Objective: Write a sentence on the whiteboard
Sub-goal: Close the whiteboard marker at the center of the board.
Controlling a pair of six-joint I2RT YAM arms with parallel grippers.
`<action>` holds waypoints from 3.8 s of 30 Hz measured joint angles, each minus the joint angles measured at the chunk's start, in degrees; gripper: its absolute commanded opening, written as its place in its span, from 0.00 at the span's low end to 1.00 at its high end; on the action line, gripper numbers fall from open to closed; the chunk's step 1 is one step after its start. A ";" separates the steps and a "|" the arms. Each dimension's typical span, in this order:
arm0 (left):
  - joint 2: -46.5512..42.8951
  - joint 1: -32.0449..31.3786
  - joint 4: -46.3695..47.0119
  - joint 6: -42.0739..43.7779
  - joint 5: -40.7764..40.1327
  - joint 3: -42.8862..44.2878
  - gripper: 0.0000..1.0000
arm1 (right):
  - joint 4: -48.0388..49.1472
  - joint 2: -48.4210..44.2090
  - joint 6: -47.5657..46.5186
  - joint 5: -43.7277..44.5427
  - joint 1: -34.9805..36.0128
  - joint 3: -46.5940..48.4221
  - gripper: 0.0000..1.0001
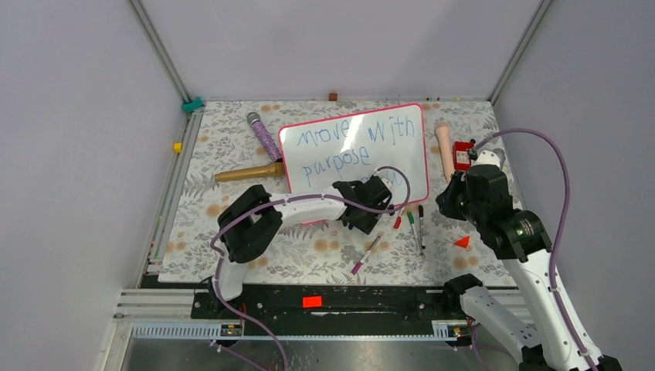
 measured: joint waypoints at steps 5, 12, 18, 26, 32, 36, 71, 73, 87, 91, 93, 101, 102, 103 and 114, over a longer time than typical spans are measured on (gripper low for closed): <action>1.38 1.07 -0.04 -0.92 1.53 0.68 0.35 | -0.15 0.79 -0.66 0.33 0.00 0.61 0.00; 2.12 2.60 0.66 -2.67 3.63 0.13 0.04 | -0.20 1.22 -0.79 0.48 0.00 0.68 0.00; 1.36 3.48 2.36 -3.65 5.09 -1.11 0.00 | -0.20 0.37 -0.70 0.85 0.00 0.68 0.00; -8.57 5.20 0.46 -4.96 11.82 -3.30 0.00 | 0.39 -1.88 -0.42 -0.04 0.00 -0.70 0.00; -21.42 6.10 -4.00 -5.31 18.97 7.34 0.00 | 2.27 -3.87 -0.28 -0.37 0.00 -1.62 0.00; -25.83 7.65 -5.55 -6.23 23.89 14.32 0.00 | 4.83 -4.26 -0.31 -0.72 0.00 -1.62 0.00; -48.41 34.16 15.89 -64.30 26.71 -6.34 0.00 | 33.66 19.37 -10.49 11.02 42.82 16.59 0.00; -48.41 34.25 16.44 -65.02 26.40 -7.37 0.00 | 34.80 19.45 -11.13 11.23 42.82 16.61 0.00; -48.43 34.34 17.31 -66.34 25.66 -8.57 0.00 | 39.23 24.15 -15.41 10.73 42.82 19.10 0.00; -48.81 34.36 17.31 -66.62 25.33 -8.68 0.00 | 39.30 25.64 -16.46 10.82 42.82 19.76 0.00; -49.07 34.40 17.44 -66.64 25.31 -8.72 0.00 | 39.28 26.12 -16.79 10.84 42.82 20.02 0.00; -49.20 34.56 17.86 -66.69 25.31 -8.85 0.00 | 39.82 26.60 -17.07 11.32 42.16 20.61 0.00; -49.22 34.56 17.86 -66.66 25.31 -8.85 0.00 | 40.02 26.67 -17.07 11.32 41.86 20.68 0.00; -49.22 34.56 17.86 -66.69 25.29 -8.85 0.00 | 40.13 26.69 -17.07 11.32 41.57 20.70 0.00; -49.48 34.56 17.86 -66.69 25.31 -8.87 0.00 | 40.57 27.54 -16.57 10.67 39.19 21.29 0.00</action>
